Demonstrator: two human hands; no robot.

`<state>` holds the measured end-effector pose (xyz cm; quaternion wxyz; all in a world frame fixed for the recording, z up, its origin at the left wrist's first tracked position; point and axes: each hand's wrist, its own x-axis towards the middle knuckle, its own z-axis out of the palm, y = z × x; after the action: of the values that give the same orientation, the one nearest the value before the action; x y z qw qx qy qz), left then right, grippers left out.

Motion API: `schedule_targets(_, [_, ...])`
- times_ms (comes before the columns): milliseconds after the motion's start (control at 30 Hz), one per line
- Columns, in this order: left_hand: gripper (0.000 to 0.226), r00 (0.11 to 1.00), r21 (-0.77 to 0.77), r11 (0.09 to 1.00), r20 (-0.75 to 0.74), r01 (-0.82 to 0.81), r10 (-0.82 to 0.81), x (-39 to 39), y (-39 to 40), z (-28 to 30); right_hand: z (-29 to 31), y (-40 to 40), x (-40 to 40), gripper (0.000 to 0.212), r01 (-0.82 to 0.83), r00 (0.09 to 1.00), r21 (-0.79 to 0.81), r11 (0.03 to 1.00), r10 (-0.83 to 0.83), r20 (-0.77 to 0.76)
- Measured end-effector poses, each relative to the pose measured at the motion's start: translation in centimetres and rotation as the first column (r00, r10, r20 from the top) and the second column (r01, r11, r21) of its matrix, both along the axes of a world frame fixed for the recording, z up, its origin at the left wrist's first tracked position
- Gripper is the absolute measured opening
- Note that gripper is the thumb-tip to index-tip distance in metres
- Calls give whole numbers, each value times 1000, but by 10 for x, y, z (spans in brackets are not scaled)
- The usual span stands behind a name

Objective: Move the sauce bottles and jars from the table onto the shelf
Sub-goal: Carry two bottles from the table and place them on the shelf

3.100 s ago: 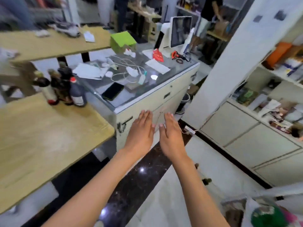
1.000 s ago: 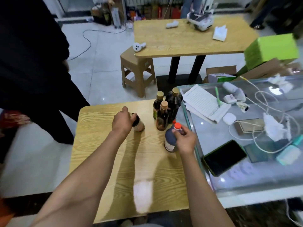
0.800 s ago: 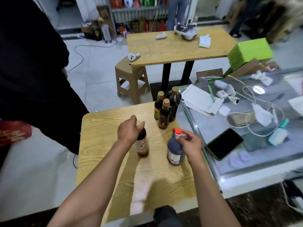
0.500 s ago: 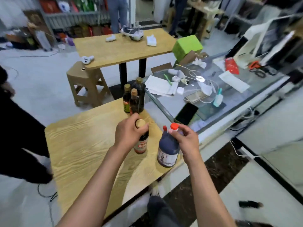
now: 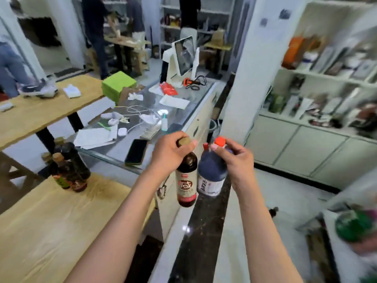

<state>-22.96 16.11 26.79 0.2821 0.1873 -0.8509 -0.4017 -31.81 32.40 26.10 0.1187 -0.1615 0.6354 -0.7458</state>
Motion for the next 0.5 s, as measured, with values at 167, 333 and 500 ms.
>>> schedule_targets(167, [35, 975, -3, 979, -85, 205, -205, -89, 97, 28, 40, 105, -53, 24, 127, 986, -57, 990, -132, -105])
schedule_targets(333, [26, 922, -102, 931, -133, 351, -363, -168, 203, 58, 69, 220, -105, 21, 242, 956, -87, 966, -253, -149])
schedule_targets(500, [36, 849, -211, 859, -166, 466, -501, -242, 300, 95, 98, 329, -146, 23, 357, 911, -130, 925, -375, -169])
